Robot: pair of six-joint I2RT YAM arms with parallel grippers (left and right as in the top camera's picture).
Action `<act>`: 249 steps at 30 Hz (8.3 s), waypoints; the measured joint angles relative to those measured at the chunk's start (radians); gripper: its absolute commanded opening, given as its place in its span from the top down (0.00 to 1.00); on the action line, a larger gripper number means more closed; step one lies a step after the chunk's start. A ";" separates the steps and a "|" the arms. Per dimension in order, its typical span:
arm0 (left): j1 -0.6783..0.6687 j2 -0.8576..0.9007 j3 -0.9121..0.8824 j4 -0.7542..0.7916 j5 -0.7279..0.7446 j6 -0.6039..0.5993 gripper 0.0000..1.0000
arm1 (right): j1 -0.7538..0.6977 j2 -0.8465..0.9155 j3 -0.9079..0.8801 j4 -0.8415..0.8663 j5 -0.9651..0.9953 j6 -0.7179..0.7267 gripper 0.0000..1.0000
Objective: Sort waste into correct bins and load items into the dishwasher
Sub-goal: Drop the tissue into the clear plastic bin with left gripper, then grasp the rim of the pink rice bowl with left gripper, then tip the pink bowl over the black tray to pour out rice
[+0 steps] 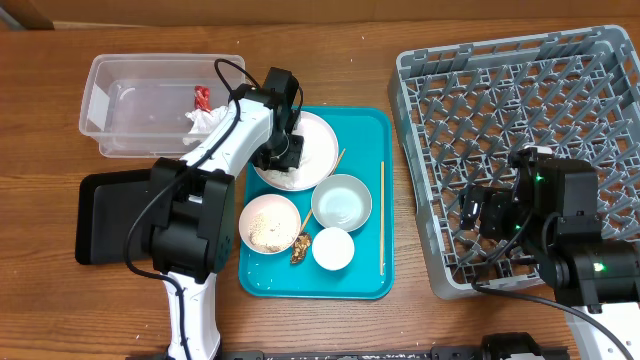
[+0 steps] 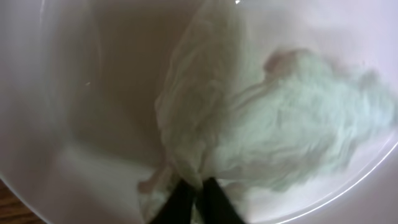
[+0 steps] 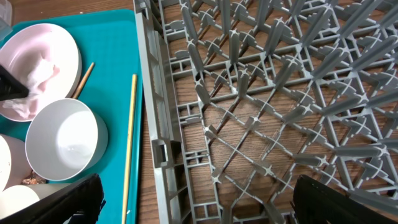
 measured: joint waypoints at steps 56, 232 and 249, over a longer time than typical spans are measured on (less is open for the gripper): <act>0.248 -0.235 0.386 -0.667 0.024 -0.079 0.34 | 0.000 0.000 0.000 -0.010 0.000 -0.001 0.00; 1.051 -0.245 -0.434 -0.309 1.303 0.640 0.96 | 0.000 0.000 0.000 -0.027 0.000 0.000 0.00; 1.051 -0.245 -0.434 -0.433 1.352 0.755 0.96 | 0.000 0.000 0.000 -0.032 0.000 0.000 0.00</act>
